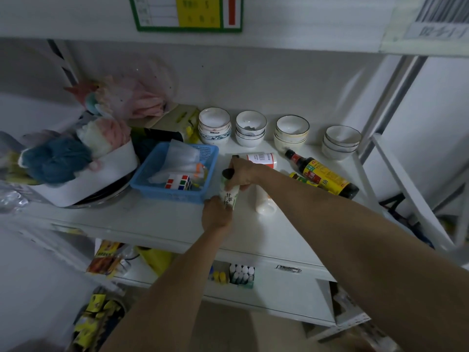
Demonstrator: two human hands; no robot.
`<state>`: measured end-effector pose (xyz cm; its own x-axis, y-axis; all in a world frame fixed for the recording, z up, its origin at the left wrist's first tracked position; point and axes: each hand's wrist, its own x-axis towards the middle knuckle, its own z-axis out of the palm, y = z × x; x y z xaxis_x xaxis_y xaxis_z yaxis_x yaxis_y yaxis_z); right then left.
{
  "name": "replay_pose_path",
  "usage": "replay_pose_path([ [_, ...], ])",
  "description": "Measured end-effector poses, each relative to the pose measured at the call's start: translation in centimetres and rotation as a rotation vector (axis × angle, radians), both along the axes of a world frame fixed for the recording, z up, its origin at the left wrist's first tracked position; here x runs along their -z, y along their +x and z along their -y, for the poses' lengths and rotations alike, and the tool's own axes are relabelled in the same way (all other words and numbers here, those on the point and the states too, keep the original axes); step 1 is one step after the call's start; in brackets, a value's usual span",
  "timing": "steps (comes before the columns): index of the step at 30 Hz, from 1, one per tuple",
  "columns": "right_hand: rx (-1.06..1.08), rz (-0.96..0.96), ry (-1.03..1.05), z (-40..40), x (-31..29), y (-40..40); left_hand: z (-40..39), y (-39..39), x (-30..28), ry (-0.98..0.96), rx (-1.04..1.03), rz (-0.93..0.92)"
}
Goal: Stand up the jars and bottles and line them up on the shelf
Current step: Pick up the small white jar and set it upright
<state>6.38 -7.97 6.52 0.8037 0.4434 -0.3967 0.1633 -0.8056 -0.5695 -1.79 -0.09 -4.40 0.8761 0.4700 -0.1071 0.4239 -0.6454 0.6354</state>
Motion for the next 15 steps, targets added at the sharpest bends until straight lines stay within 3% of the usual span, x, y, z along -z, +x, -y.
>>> replay_pose_path([
  [5, -0.071, 0.040, -0.074, -0.1, -0.2, -0.3, -0.2, -0.4, -0.3, 0.063, 0.016, -0.017],
  [15, -0.109, 0.055, -0.080, -1.4, -1.1, -0.7, -0.6, -0.6, -0.9, -0.104, -0.035, 0.109],
])
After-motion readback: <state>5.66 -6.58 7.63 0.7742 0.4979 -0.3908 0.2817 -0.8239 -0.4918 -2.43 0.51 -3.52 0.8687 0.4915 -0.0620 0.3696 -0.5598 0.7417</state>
